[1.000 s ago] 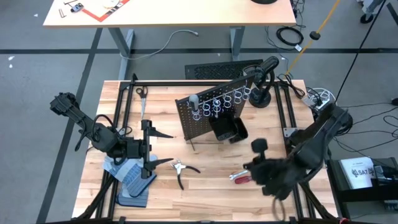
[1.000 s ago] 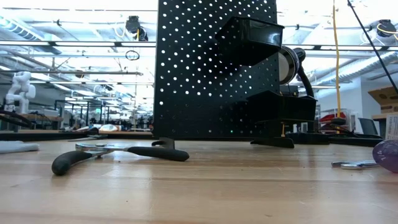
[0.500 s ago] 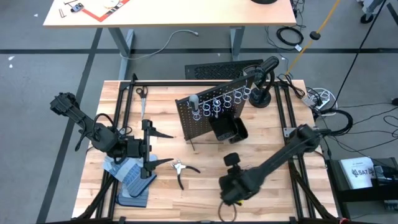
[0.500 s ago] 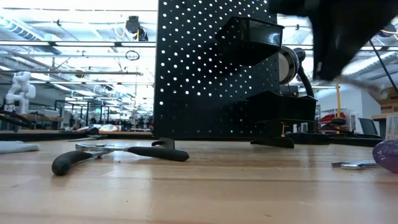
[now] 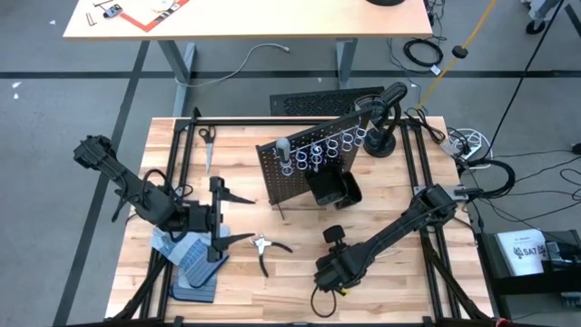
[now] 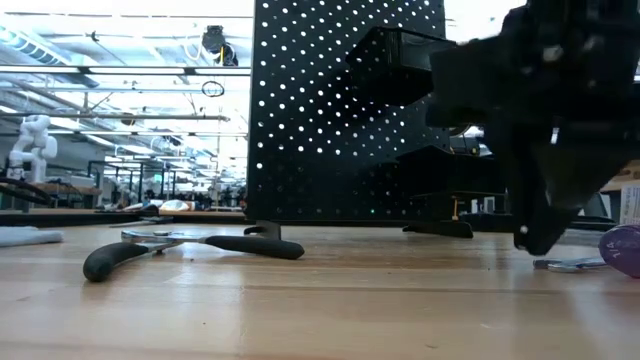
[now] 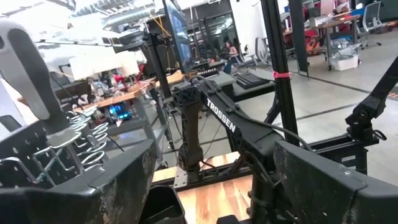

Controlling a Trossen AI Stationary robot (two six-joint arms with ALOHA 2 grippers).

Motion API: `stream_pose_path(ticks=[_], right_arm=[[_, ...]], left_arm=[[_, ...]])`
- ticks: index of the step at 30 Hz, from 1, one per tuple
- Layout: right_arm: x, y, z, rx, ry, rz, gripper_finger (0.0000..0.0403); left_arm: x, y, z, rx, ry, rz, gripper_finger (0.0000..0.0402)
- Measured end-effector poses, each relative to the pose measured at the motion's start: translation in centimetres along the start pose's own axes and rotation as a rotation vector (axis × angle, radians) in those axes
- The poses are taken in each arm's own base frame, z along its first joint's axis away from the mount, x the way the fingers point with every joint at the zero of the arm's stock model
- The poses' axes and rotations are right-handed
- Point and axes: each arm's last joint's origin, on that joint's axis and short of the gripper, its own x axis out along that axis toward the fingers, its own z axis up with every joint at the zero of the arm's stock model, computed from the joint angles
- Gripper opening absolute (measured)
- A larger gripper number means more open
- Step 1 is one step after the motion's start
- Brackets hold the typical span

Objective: Hang tools onto peg board
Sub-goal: Unhang the silver wrench from the black peg board

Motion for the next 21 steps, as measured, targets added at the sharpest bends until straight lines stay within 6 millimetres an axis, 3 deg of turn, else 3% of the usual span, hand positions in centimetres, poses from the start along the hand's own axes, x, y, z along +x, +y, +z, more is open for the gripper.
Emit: stream_pose_path(ticks=[11, 21], right_arm=[[-0.15, -0.12, -0.40, 0.020, -0.085, 0.018, 0.0009], [-0.15, -0.24, -0.38, 0.024, -0.097, -0.033, 0.0068]], left_arm=[[0.45, 0.13, -0.36, 0.010, 0.017, 0.014, 0.0334], [0.45, 0.12, -0.39, 0.012, 0.019, 0.013, 0.0334]])
